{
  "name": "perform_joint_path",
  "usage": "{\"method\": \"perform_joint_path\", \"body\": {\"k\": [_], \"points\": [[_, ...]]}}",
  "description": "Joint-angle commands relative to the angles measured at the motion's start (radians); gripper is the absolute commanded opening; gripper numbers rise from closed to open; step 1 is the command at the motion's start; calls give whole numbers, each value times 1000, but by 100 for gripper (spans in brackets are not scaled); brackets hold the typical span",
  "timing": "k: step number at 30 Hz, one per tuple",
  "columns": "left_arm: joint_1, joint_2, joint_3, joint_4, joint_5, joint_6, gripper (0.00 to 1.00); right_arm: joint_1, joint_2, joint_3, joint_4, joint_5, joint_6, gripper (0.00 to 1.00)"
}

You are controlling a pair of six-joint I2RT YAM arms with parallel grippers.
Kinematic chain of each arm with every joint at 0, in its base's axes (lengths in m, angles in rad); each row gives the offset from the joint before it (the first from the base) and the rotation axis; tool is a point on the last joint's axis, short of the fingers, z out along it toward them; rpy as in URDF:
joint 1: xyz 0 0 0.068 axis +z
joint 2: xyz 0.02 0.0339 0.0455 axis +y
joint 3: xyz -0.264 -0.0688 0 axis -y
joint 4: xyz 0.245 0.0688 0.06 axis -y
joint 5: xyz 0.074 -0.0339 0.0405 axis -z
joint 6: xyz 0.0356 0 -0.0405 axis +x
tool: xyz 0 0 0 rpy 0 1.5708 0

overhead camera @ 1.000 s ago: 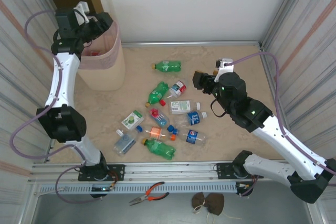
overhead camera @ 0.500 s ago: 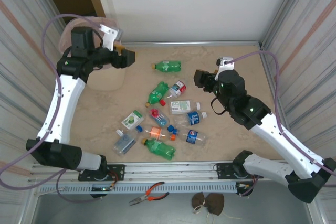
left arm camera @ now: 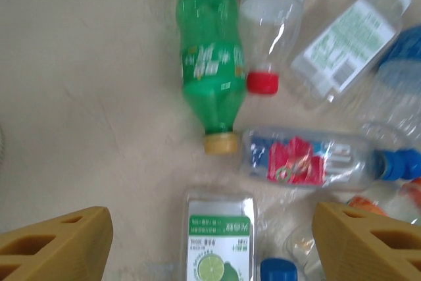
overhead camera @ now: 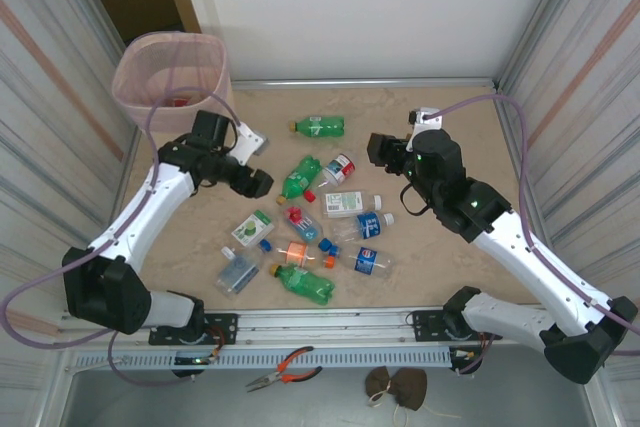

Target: Put the plastic bottles in the bin

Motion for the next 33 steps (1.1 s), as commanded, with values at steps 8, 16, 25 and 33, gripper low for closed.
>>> {"method": "perform_joint_path", "body": {"k": [8, 16, 25, 33], "points": [[-31, 96, -82, -33, -116, 63, 87, -22, -22, -32, -25, -8, 15, 75], [-84, 167, -118, -38, -172, 63, 88, -28, -23, -29, -37, -11, 19, 75], [-145, 254, -110, -46, -209, 41, 90, -29, -58, -42, -51, -4, 33, 75], [-160, 317, -90, -60, -224, 44, 89, -36, -66, -58, -49, 1, 48, 75]]}}
